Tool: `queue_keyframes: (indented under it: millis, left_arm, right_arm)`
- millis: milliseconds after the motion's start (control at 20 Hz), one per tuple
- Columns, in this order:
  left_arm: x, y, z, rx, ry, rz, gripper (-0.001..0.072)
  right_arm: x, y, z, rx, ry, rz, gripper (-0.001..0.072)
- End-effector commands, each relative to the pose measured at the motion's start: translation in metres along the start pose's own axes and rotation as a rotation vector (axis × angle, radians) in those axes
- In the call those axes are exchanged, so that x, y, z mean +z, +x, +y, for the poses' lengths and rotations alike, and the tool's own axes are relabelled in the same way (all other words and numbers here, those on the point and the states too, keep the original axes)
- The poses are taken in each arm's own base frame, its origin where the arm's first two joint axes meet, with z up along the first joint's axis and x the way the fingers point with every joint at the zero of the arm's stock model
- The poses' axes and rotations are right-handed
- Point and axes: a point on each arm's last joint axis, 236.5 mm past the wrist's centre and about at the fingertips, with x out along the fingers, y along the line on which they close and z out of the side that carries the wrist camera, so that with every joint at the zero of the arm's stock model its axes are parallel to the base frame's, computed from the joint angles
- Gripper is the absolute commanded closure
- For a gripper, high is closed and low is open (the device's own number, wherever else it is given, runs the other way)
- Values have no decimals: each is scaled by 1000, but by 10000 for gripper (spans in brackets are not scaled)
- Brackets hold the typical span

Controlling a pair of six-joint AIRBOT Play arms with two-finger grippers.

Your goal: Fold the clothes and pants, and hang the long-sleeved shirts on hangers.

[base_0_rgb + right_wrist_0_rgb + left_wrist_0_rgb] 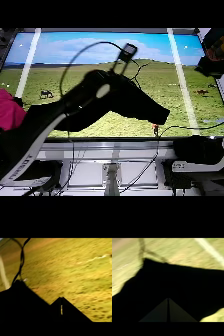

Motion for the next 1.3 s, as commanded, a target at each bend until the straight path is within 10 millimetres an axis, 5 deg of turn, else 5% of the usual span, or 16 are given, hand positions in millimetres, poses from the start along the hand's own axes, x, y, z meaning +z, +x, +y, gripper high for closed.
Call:
queue_keyframes:
  millis: [0,100,150,250,450,750,1050,1250]
  left_arm:
    - [-40,-27,108,169,-75,174,703]
    - [-64,-40,146,202,-151,215,703]
    - [-78,-47,160,212,-198,229,703]
    - [-112,-60,179,220,-298,275,703]
    - [-171,-83,200,256,-414,352,703]
    - [-182,-94,200,259,-392,357,703]
    - [-182,-94,200,259,-389,358,703]
    - [-182,-94,200,259,-388,358,702]
  right_arm:
    - [-45,32,87,449,-38,222,701]
    - [-66,77,106,471,-40,308,696]
    - [-73,100,115,461,-49,319,638]
    - [-78,149,136,415,-82,282,288]
    - [-78,214,155,239,-175,159,287]
    - [-97,246,188,257,-269,206,289]
    - [-104,262,176,223,-251,280,290]
    - [-120,262,148,137,-313,361,295]
